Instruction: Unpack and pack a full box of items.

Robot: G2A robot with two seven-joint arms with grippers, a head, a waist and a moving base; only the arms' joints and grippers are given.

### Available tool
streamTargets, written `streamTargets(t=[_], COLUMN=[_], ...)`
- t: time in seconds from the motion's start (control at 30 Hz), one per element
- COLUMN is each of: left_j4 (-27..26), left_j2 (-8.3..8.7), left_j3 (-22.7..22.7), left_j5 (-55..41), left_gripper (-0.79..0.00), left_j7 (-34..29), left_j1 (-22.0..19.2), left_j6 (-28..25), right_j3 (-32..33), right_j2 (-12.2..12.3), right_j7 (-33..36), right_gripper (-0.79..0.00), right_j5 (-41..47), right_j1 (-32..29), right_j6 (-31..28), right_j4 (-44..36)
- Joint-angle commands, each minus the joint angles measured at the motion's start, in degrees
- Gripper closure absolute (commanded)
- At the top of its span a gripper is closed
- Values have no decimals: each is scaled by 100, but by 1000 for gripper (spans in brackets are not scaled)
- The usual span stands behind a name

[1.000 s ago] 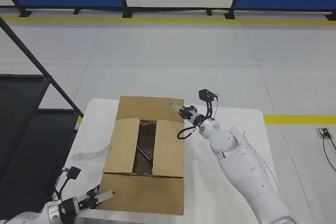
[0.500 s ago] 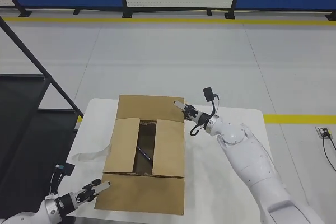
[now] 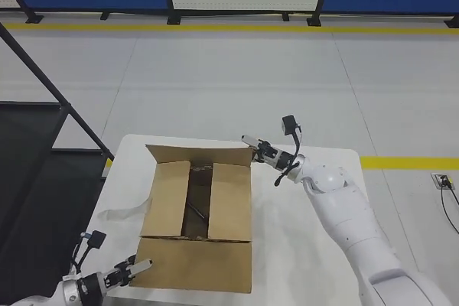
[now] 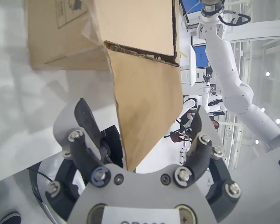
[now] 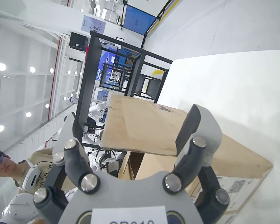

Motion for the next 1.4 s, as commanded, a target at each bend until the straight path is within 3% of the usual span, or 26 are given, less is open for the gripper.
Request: streamTargets(t=[0.0,0.27,0.57,0.87,1.37], left_j4=[-5,-103,-365,-605,-827], left_j2=[8,29,43,19,-43], left_j3=[32,50,27,76,1017], left_j5=[-62,-471,-865,-1082,-28], left_gripper=[-785,-785,-785,-785,-785], left_j7=[-12,8,186,1021,2110], left_j1=[-34,-129,-191,-327,-857], left_j6=[40,150,348,986,1356], right_j3=[5,137,305,407,346], right_j2=[11,138,339,532,662], right_j7=[1,120,947,1320,1061], right_gripper=[-785,-785,-785,-785,-785], right_j5=[-9,-78,-10,-343,-443], right_j1=[-7,-154,-552,-1024,-1793], right_j6=[-50,-273,-134,412,1201], right_j4=[-47,-464,-1481,-2642,-4187])
